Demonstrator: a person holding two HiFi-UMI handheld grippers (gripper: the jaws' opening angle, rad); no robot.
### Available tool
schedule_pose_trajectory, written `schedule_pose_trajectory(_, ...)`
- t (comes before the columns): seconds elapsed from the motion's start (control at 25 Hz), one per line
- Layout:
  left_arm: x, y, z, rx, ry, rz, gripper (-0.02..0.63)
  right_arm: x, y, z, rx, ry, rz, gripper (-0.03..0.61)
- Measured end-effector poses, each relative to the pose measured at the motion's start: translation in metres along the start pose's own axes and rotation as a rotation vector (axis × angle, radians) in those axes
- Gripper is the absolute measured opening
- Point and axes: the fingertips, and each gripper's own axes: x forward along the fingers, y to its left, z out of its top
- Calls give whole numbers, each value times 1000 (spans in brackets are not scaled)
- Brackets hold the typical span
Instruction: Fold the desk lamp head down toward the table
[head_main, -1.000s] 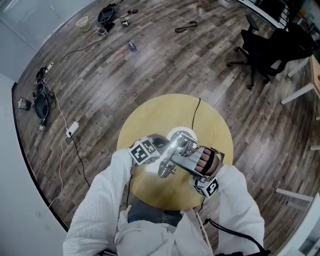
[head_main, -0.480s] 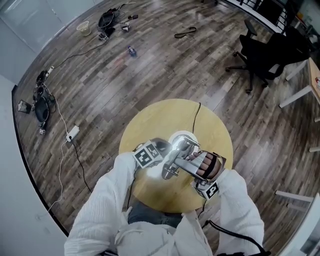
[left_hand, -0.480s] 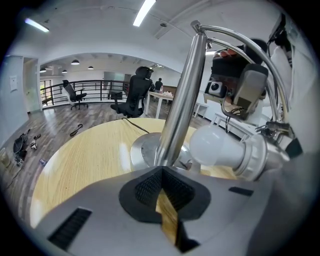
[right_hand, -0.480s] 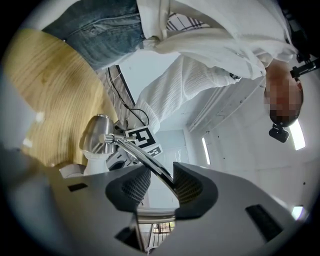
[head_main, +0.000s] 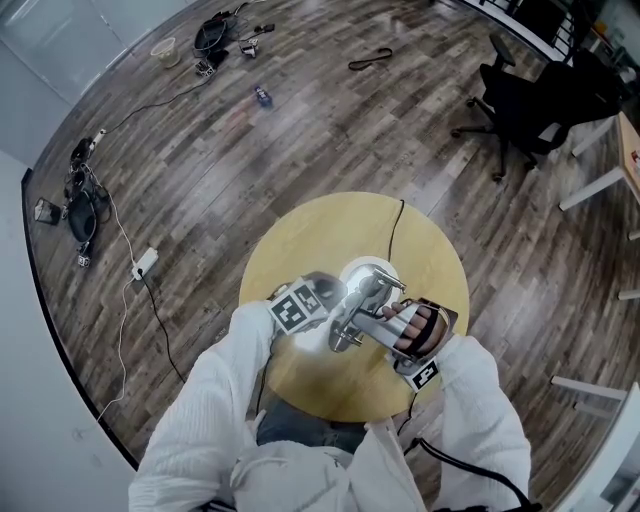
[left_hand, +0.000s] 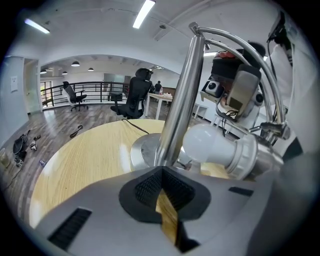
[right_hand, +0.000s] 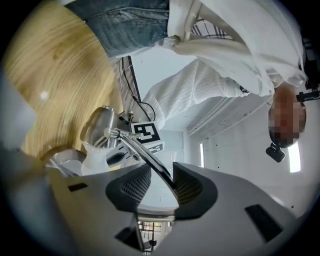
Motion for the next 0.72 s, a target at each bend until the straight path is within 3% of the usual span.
schedule_pose_trajectory(0.36,-3,0,0,3,-4,-5,0,3,0,0,70,68,39,137)
schedule_pose_trajectory(0.48,-2,0,-1,-14,-15,-3,0,2,3,-1,111,129,78,140)
schedule_pose_trajectory(0.72,-2,0,-1,-21,-21,9,0,1,6,-5,93,260,148,143)
